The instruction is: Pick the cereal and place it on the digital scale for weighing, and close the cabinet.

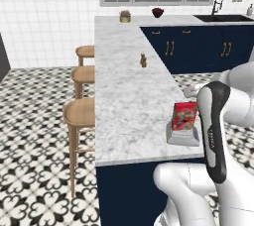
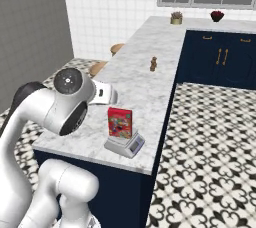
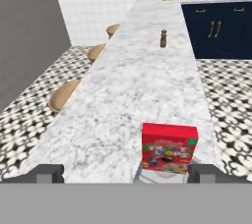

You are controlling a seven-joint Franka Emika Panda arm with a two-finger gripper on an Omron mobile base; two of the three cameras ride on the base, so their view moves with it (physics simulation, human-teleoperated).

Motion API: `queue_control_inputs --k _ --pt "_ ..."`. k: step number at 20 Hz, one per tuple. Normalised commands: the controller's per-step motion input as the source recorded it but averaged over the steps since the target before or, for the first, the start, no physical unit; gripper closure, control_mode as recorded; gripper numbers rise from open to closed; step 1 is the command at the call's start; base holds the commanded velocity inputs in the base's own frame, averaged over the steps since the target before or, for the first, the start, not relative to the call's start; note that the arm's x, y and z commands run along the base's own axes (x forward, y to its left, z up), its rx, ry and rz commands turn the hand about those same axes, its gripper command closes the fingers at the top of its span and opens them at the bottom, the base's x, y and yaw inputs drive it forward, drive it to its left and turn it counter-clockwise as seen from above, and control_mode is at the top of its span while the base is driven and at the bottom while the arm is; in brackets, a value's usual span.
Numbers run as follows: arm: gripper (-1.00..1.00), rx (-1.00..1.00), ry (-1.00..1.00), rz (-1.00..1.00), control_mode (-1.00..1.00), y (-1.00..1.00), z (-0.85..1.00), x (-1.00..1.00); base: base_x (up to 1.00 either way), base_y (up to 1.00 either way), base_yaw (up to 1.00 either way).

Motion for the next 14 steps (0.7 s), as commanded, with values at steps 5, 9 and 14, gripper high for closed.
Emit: queue_control_inputs --k 5,9,14 --pt "-1.00 -0.03 0.04 -0.11 -1.00 0.14 -0.19 -0.05 0.00 0.00 0.00" --pt "-1.00 0.00 -0.10 -0.15 -1.00 0.06 -0.29 -0.28 0.00 0.00 0.00" --pt "-1.00 0.00 -0.23 -0.09 -1.00 0.12 -0.53 -0.19 0.00 0.00 0.00"
